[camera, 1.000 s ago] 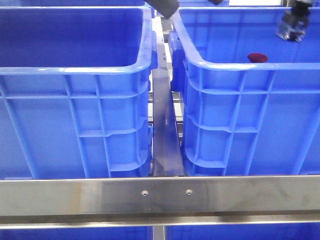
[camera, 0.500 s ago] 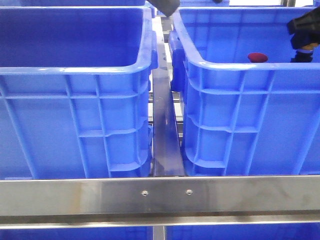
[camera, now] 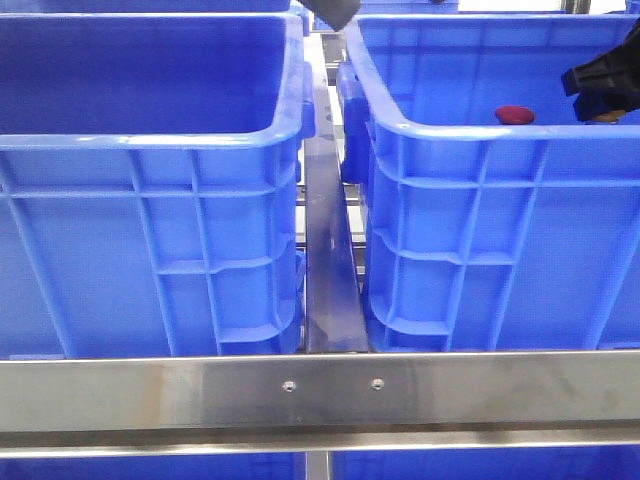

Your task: Pick red and yellow buttons and place in box

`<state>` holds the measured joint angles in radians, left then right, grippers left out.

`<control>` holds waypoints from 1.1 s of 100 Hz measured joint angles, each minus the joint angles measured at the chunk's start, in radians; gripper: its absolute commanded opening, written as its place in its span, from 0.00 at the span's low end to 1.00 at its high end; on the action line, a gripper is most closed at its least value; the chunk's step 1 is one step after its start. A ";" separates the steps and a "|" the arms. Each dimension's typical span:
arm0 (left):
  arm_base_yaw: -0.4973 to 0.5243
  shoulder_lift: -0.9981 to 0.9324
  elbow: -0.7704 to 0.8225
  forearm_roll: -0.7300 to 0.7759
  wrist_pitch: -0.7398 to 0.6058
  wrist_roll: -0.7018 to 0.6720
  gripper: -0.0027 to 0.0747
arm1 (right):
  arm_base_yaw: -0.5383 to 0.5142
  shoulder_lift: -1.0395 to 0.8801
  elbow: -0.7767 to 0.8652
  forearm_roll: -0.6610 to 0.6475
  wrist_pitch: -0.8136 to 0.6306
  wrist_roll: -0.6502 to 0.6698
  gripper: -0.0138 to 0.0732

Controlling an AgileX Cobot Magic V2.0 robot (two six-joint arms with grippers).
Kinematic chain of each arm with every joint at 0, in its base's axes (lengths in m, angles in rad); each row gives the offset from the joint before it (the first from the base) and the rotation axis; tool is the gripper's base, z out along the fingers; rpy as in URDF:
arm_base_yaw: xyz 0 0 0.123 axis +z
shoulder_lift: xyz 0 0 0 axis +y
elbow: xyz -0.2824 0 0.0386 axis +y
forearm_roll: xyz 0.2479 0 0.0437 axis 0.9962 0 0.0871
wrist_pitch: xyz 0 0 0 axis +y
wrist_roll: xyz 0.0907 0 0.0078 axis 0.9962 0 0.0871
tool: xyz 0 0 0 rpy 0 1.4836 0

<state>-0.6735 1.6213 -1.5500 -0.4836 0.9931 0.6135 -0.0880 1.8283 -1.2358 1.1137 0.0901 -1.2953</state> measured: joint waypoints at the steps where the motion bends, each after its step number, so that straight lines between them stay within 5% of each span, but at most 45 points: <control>1: 0.000 0.000 0.000 0.000 0.000 0.000 0.91 | 0.000 0.000 0.000 0.000 0.000 0.000 0.65; 52: 0.000 0.000 0.000 0.000 -0.002 0.000 0.91 | 0.000 -0.121 0.034 0.000 0.028 0.000 0.67; 68: 0.000 0.000 0.000 0.000 -0.008 0.000 0.91 | 0.000 -0.256 0.133 0.000 0.040 0.000 0.53; 94: 0.000 0.000 0.000 0.000 -0.011 0.000 0.91 | 0.000 -0.549 0.352 0.000 0.046 0.000 0.07; 110: 0.000 0.000 0.000 0.000 -0.018 0.000 0.91 | 0.000 -0.750 0.476 0.000 0.063 0.000 0.08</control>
<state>-0.6735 1.6213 -1.5500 -0.4836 0.9752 0.6135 -0.0880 1.0785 -0.7601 1.1137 0.1535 -1.2953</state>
